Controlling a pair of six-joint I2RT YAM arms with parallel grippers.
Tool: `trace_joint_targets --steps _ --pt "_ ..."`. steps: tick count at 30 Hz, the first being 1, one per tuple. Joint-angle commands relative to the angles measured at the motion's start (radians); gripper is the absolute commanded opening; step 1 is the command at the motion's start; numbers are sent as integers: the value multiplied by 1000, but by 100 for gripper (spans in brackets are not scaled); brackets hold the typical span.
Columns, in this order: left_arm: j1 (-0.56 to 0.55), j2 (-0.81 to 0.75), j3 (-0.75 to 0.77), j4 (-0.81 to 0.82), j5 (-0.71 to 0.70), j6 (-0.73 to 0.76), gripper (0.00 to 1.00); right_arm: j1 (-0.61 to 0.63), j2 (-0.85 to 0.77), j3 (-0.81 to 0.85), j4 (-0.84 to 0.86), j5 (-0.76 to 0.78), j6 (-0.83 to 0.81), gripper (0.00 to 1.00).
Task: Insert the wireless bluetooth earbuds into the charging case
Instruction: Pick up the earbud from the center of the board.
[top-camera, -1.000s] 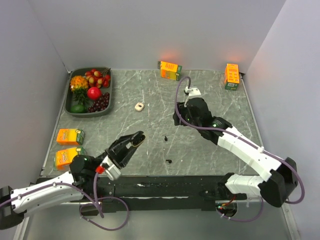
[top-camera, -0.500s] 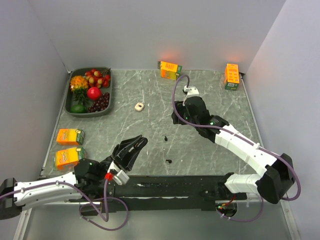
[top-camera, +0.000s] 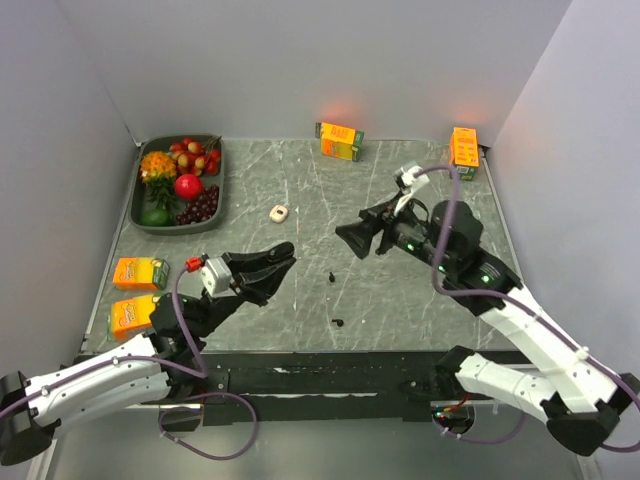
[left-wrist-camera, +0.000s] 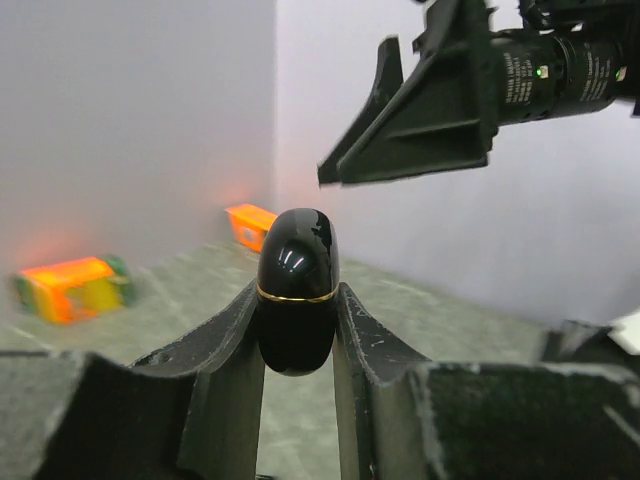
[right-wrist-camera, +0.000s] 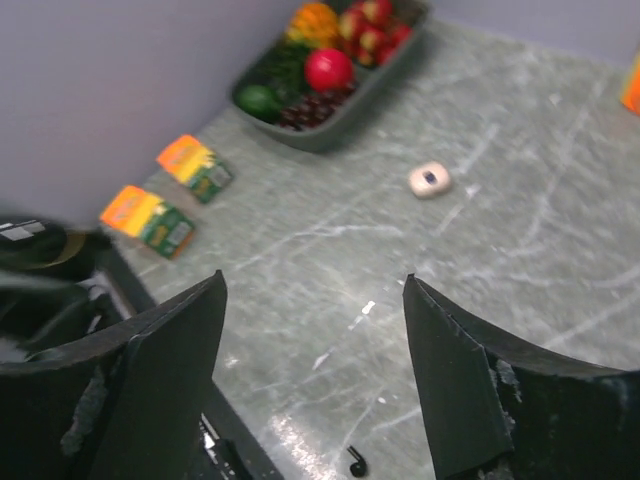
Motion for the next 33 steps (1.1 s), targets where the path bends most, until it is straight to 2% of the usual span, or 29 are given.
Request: trace_joint_targets --steps 1,4,8,9,11,12,14,16,17,20,22,23,24,27,28,29,30,33 --pt "25 -6 36 -63 135 -323 1 16 -93 -5 30 -148 -30 82" --pt "25 15 94 -164 127 -364 1 18 -93 32 0 -182 -16 88" --pt "24 -11 128 -206 -27 -464 1 20 -105 37 -2 -169 -5 88" --pt "25 -21 119 -204 -53 -514 1 18 -116 18 3 -165 3 88" --pt "25 -29 98 -239 -197 -601 1 20 -147 3 6 -157 7 88" --pt "25 -20 105 -280 -244 -699 1 20 -156 -17 6 -154 10 88" --pt "24 9 122 -331 -259 -712 1 18 -180 -31 3 -142 15 88" --pt "24 5 69 -299 -175 -640 1 20 -199 -48 -2 -142 21 87" --pt "24 -9 41 -281 -79 -619 1 18 -202 -52 -5 -143 24 87" --pt "10 -53 -46 -247 -3 -432 1 18 -217 -59 -29 -152 35 86" --pt "-9 -78 -103 -275 -54 -383 1 18 -237 -80 -22 -148 49 86" --pt "-41 -101 -123 -276 -76 -302 1 18 -243 -91 -19 -146 53 86" --pt "-70 -109 -134 -287 -201 -283 1 21 -246 -111 -16 -146 55 86" --pt "-226 -143 -203 -215 -370 -70 1 21 -245 -128 -36 -149 46 86" --pt "-260 -153 -252 -116 -394 -29 1 20 -233 -125 -55 -166 41 85" --pt "-303 -172 -275 -55 -392 74 1 20 -224 -118 -65 -191 35 85" --pt "-314 -173 -298 1 -357 116 1 27 -216 -97 -80 -203 14 85" --pt "-319 -131 -314 66 -316 174 1 70 -190 -54 -134 -200 -61 85"
